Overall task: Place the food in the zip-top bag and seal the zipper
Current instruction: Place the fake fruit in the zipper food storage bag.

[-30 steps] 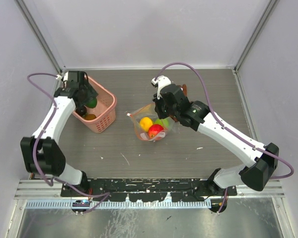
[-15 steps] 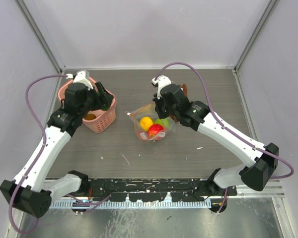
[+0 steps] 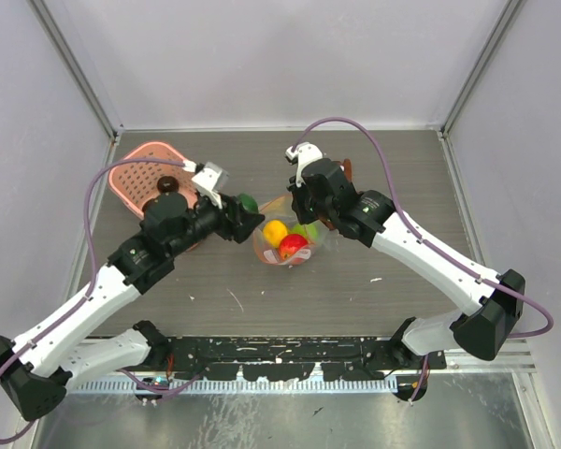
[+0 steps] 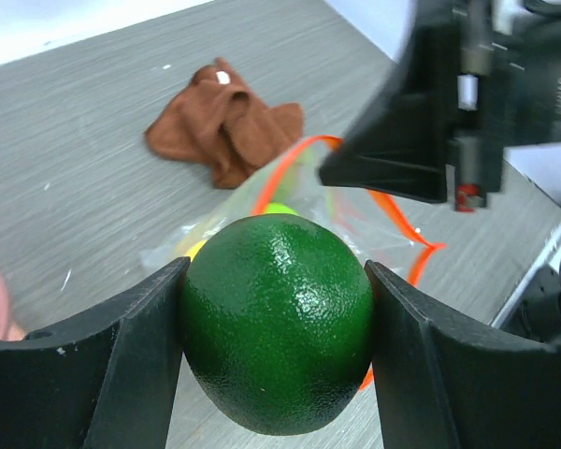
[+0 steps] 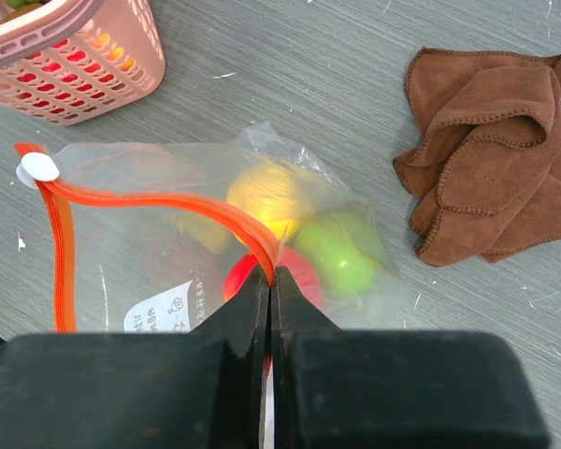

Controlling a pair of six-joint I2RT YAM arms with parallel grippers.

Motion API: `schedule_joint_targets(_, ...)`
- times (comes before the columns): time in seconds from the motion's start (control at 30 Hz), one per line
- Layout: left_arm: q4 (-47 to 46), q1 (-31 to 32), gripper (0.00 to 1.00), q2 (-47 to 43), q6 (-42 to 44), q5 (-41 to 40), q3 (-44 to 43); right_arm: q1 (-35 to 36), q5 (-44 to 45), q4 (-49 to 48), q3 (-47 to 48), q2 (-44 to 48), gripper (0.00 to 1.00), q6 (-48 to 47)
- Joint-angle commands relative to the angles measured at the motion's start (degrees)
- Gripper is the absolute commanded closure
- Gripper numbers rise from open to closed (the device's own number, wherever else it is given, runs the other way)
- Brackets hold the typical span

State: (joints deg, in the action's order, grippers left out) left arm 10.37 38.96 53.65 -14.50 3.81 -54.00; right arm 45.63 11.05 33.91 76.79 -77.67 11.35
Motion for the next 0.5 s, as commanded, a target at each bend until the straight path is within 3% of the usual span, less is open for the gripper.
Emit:
schedule_joint_targets(0.0,-13.1,4.9,0.6,-0.5,8.3,2.8,1.4,0.0,-0.1,-3.0,0.6,0.6,1.0,0.8)
schedule_joint_targets(0.27,-17.6,10.7,0.59,4.4,18.1,5.2,2.7,-0.1,-0.2,-3.0,0.5,0.9,1.0,0.8)
schedule_joint_targets(0.47,-19.1,11.7,0.57,9.4,22.8,5.5,3.0,-0.1,-0.3,-3.0,0.4,1.0,1.0,0.7)
